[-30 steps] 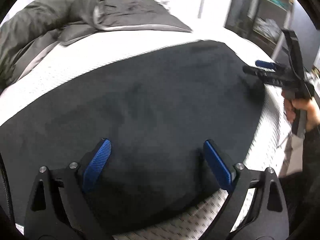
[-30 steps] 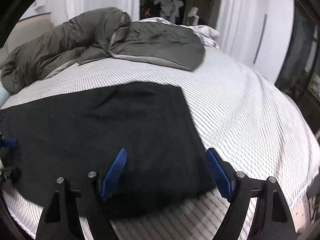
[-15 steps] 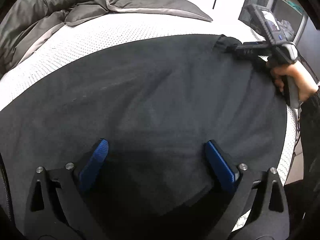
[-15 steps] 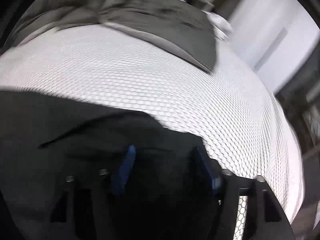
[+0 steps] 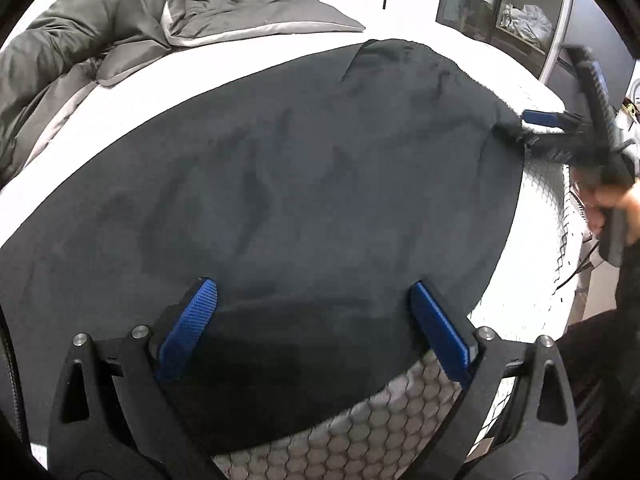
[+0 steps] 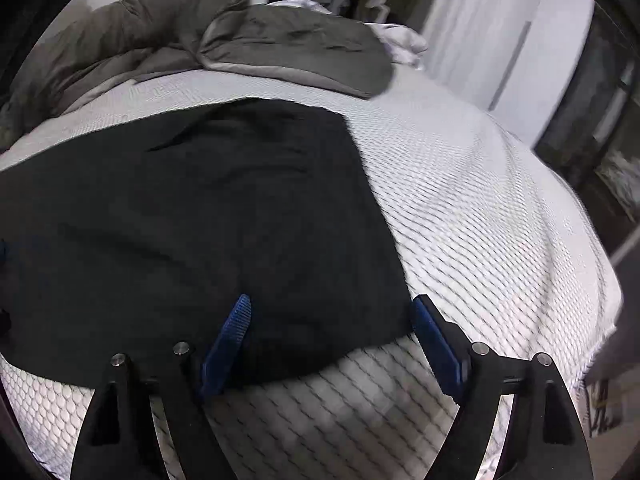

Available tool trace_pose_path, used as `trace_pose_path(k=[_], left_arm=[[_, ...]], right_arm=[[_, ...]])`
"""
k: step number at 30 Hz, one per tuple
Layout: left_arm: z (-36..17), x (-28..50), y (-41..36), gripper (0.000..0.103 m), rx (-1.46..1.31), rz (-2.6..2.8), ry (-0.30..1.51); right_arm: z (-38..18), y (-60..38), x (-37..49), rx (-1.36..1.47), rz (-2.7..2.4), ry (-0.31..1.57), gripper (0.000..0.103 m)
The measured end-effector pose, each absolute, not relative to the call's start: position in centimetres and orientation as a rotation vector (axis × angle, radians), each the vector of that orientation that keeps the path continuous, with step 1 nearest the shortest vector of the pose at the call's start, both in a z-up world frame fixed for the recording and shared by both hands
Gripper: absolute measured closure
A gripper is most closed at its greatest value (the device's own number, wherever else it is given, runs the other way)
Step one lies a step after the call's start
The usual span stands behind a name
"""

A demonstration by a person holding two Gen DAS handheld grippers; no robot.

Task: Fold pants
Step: 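Grasp the pants waistband with the right tool and lift it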

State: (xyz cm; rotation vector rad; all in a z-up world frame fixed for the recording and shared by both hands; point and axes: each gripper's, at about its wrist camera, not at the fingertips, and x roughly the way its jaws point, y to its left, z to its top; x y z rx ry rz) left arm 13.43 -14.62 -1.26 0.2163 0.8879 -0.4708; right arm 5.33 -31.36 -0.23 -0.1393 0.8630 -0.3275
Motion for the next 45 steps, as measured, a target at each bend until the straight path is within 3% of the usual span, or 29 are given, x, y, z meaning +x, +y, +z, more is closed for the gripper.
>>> trace_pose_path(k=[7, 15, 17, 18, 19, 22, 33, 45], left_arm=[[0.9, 11.2, -11.0, 0.004, 0.126, -0.470, 0.837], [-1.4, 11.8, -12.0, 0.001, 0.200, -0.431, 0.892], [-1.5, 11.8, -11.7, 0.001, 0.184, -0.438, 0.894], [-1.5, 11.7, -11.5, 0.001, 0.179, -0.439, 0.892], [-1.4, 11.6, -11.3, 0.001, 0.174, -0.440, 0.890], [-0.6, 11.0, -10.1, 0.003, 0.127, -0.455, 0.876], [2.1, 8.7, 5.7, 0.003, -0.153, -0.193, 0.747], [1.2, 5.9, 15.8, 0.003, -0.210, -0.041, 0.725]], right_arm=[[1.1, -35.1, 1.0, 0.293, -0.125, 0.806, 0.020], [-1.4, -39.3, 5.9, 0.709, 0.020, 0.741, 0.020], [-1.8, -39.2, 6.6, 0.744, -0.015, 0.699, 0.040], [-1.5, -39.1, 7.1, 0.734, -0.036, 0.702, 0.063], [-1.1, -38.9, 7.4, 0.729, -0.038, 0.700, 0.072], [0.8, -37.3, 7.8, 0.680, -0.026, 0.650, 0.080], [8.8, -23.2, 8.7, 0.396, 0.186, 0.512, 0.082], [8.8, -7.8, 14.5, 0.256, 0.367, 0.577, 0.082]])
